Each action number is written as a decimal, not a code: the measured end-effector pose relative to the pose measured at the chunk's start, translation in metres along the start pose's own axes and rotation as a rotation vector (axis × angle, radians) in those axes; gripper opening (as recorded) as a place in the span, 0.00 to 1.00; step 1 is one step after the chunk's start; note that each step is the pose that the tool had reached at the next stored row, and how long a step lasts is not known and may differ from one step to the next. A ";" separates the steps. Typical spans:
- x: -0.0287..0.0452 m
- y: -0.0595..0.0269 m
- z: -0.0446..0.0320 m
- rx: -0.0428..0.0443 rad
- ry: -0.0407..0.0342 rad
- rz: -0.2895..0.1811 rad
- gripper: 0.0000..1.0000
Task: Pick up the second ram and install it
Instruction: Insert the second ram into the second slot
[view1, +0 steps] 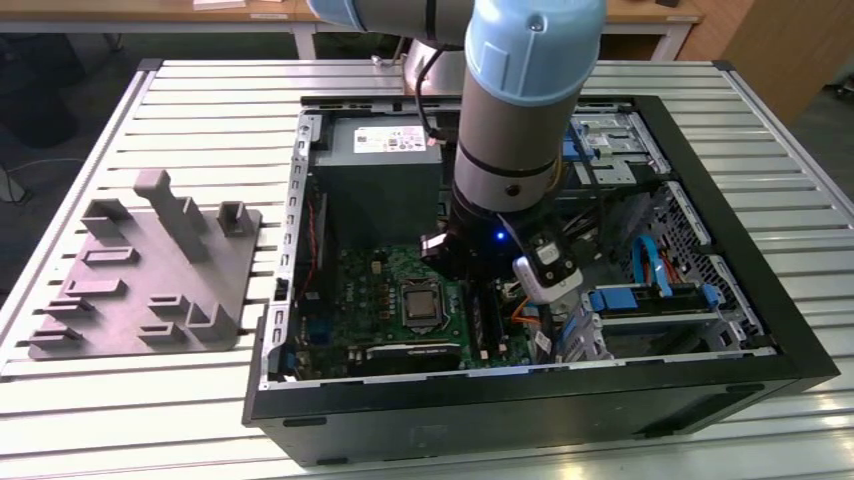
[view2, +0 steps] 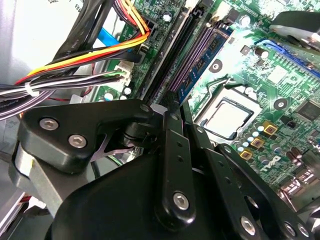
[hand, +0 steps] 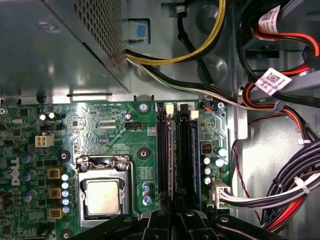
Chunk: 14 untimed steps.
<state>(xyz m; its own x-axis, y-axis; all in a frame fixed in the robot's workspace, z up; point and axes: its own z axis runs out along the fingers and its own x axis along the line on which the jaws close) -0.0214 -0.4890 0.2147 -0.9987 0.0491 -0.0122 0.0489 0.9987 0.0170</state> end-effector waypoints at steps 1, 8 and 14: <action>0.0000 0.0001 0.0003 0.0000 0.0000 0.000 0.14; 0.0001 0.0010 0.0034 0.0007 0.0000 0.000 0.14; 0.0001 0.0018 0.0044 0.0003 -0.0001 0.000 0.14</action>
<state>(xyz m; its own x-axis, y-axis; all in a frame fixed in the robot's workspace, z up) -0.0214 -0.4871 0.2103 -0.9987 0.0491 -0.0123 0.0489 0.9987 0.0167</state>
